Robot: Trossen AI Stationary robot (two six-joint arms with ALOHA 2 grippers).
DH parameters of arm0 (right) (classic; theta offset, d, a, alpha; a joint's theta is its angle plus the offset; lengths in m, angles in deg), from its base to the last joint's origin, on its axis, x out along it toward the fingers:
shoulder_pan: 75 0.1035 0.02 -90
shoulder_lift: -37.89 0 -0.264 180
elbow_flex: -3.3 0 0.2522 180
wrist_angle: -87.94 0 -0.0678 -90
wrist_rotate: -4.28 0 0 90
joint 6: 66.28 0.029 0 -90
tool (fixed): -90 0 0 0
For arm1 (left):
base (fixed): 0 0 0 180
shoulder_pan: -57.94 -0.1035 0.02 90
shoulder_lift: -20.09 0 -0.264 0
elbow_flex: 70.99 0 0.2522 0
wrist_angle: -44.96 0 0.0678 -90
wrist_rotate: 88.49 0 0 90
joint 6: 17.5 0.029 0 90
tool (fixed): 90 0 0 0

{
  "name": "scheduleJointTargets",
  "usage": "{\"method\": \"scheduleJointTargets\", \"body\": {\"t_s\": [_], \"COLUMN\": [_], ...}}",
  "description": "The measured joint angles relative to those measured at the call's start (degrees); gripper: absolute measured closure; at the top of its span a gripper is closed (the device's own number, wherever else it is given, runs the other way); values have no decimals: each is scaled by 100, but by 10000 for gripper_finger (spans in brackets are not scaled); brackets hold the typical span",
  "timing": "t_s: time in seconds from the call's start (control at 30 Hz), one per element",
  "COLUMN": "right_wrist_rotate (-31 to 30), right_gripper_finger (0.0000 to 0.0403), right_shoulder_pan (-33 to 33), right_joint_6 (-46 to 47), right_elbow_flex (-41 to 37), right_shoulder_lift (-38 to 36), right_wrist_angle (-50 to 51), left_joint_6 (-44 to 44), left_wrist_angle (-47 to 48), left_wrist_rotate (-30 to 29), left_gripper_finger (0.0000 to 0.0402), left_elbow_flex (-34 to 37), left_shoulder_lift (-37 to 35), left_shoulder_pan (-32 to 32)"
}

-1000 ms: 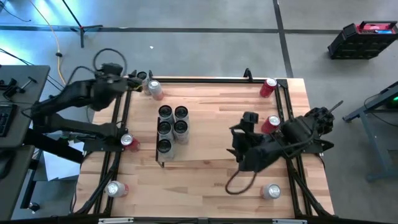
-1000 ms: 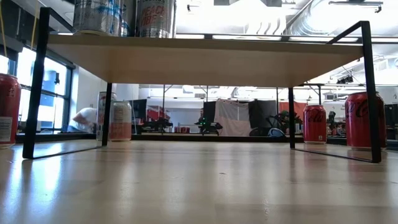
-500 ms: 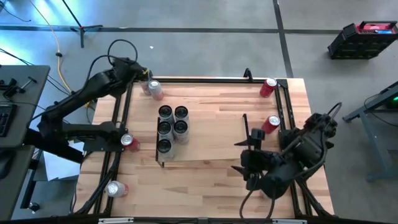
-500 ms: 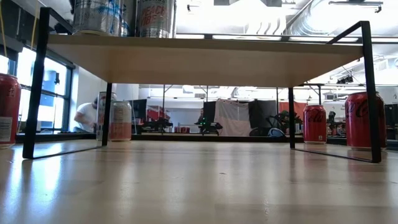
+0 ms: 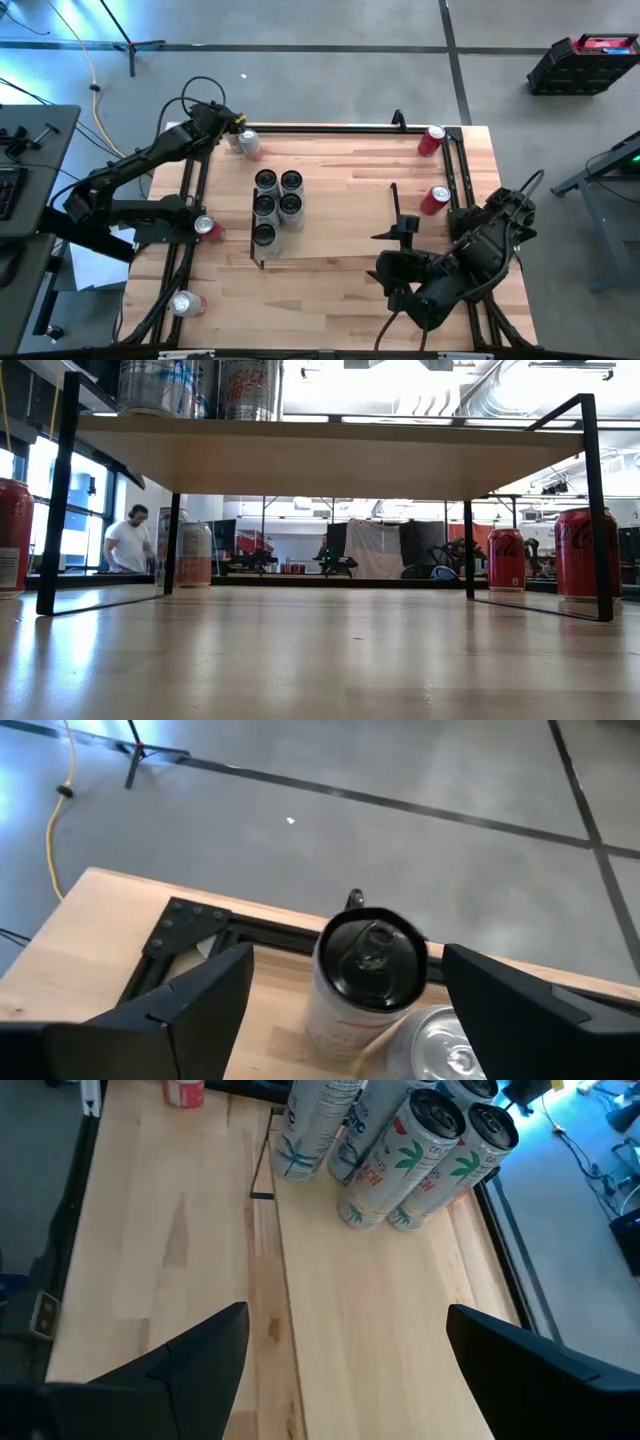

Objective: Place canned beverage on shelf
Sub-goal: Put the white pink soda can aligned with the other white pink soda cans on the shelf

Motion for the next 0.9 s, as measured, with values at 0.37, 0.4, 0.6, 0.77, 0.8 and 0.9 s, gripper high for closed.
{"method": "scheduleJointTargets", "body": {"t_s": [0.37, 0.4, 0.6, 0.77, 0.8, 0.9], "right_wrist_rotate": [312, 312, 313, 336, 340, 352], "right_gripper_finger": [80, 80, 80, 80, 80, 80], "right_shoulder_pan": [-340, -352, -375, -374, -376, -376], "right_joint_6": [-596, -627, -683, -660, -667, -650], "right_elbow_flex": [0, 0, 0, 0, 0, 0], "right_shoulder_lift": [2, 2, 2, 0, 2, 0], "right_wrist_angle": [-41, -39, -4, -2, -2, 0], "left_joint_6": [70, 92, 138, 140, 137, 73], "left_wrist_angle": [-278, -286, -284, -347, -373, -364], "left_wrist_rotate": [-96, -98, -210, -338, -372, -398], "left_gripper_finger": [85, 85, 86, 85, 85, 85], "left_elbow_flex": [407, 409, 418, 418, 418, 418], "left_shoulder_lift": [-2, -3, -23, -33, -33, -35], "left_shoulder_pan": [-13, -13, -13, -13, -13, -13]}}
